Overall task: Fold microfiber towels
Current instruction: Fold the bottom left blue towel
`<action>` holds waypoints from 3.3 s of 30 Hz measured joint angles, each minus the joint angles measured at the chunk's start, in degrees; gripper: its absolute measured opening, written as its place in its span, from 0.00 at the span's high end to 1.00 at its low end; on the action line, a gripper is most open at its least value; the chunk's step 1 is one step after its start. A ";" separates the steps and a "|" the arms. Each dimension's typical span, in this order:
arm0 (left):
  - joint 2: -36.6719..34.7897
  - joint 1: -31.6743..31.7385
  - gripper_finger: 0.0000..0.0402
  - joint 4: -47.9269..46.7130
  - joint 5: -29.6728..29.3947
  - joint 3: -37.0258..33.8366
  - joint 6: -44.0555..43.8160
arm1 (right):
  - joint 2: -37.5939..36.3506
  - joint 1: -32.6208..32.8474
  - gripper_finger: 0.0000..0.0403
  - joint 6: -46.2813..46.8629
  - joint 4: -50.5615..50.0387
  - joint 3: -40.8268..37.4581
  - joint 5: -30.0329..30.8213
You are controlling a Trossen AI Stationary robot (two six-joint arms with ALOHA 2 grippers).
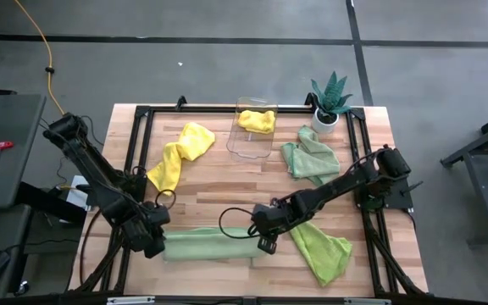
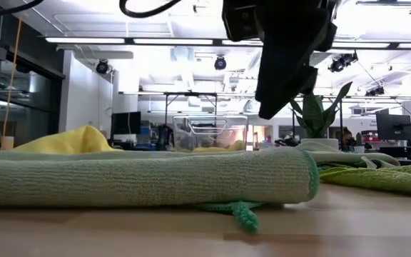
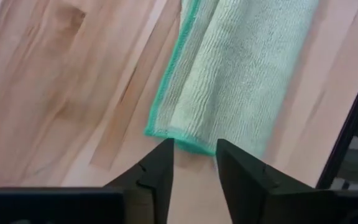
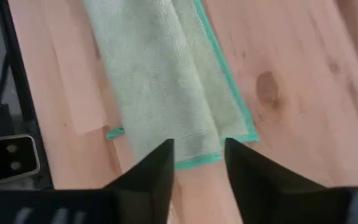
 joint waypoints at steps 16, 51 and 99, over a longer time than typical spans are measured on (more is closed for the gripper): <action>-1.83 -2.72 0.64 10.45 -12.99 0.09 6.01 | -2.32 3.73 0.53 7.45 2.57 -8.46 -9.59; 23.73 -2.46 0.64 23.15 -12.90 0.20 1.45 | 2.86 5.21 0.53 49.17 39.27 -20.87 3.80; 25.13 10.15 0.98 39.48 -13.62 -0.02 27.99 | -21.79 4.37 1.00 49.73 -11.72 -14.44 6.22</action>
